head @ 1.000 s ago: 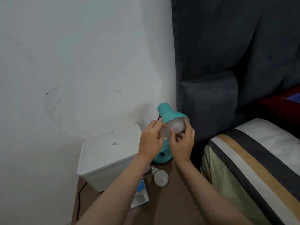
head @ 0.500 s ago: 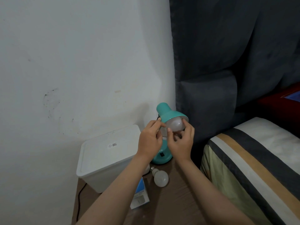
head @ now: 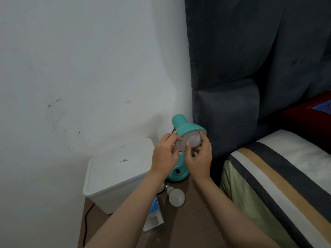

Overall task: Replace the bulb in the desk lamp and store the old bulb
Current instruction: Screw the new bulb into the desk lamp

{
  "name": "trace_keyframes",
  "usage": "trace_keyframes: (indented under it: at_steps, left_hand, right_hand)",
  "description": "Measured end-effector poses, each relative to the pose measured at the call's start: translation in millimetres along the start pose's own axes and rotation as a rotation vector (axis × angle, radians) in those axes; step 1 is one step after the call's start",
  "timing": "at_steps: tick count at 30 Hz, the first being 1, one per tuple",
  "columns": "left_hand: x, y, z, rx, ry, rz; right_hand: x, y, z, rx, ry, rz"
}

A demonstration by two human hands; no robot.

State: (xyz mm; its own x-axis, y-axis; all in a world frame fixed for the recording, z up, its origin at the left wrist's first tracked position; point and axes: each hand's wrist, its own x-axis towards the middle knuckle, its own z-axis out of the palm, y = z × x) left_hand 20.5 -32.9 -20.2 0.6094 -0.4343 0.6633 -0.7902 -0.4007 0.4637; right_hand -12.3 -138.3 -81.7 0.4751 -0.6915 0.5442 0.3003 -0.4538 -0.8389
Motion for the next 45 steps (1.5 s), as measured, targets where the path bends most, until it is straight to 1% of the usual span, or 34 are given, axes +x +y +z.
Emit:
trace_keyframes:
  at_steps: [2,3,5,7,9,13,17,21,25,26,30,35,39,43,45]
  left_hand:
    - [-0.2,-0.3,-0.3,0.006,0.003,0.001]
    - [-0.3,-0.7,-0.3,0.011,0.004,0.002]
    - [-0.4,-0.6,-0.4,0.015,0.005,0.004]
    - [-0.5,0.0,-0.7,0.019,0.003,0.005]
    - [-0.9,0.3,-0.8,0.015,0.0,0.011]
    - [-0.3,0.3,-0.9,0.011,-0.001,0.01]
    - [-0.1,0.6,-0.6,0.024,0.006,0.014]
    - [-0.5,1.6,-0.9,0.029,0.007,0.024]
    - [-0.1,2.8,0.5,0.038,0.007,0.024]
    - [-0.1,2.5,1.3,0.037,0.008,0.022]
    - [-0.5,1.5,2.1,0.039,0.013,0.01]
    - [0.1,2.6,1.5,0.039,0.009,0.016]
    - [0.9,2.3,1.8,0.036,0.001,0.015]
    - [0.7,2.8,2.9,0.034,0.002,0.019]
    - [0.8,1.9,3.2,0.031,0.0,0.018]
  right_hand:
    - [-1.0,3.5,-0.3,-0.026,-0.033,-0.087]
    - [-1.1,5.2,-0.1,-0.023,-0.042,-0.09]
    - [-0.5,4.5,-0.7,-0.002,-0.039,-0.029]
    - [1.8,0.9,-1.8,0.031,-0.027,0.077]
    - [3.7,-1.5,-1.6,0.033,0.002,0.114]
    - [3.9,-2.8,2.5,0.002,0.049,0.054]
    - [0.2,5.9,2.3,0.001,-0.007,-0.077]
    - [4.2,5.1,-1.1,-0.029,0.013,-0.005]
    - [5.8,1.5,-2.1,-0.029,0.013,0.005]
    - [5.3,1.5,-2.3,-0.016,0.008,-0.002]
    - [2.7,7.8,-4.1,-0.049,-0.073,-0.129]
    - [5.3,4.9,-3.6,-0.067,-0.043,-0.055]
    - [7.3,5.7,-4.6,-0.055,-0.043,-0.061]
    - [9.7,4.7,-4.6,0.006,-0.03,0.022]
    - [10.6,5.5,-4.9,0.017,-0.043,0.031]
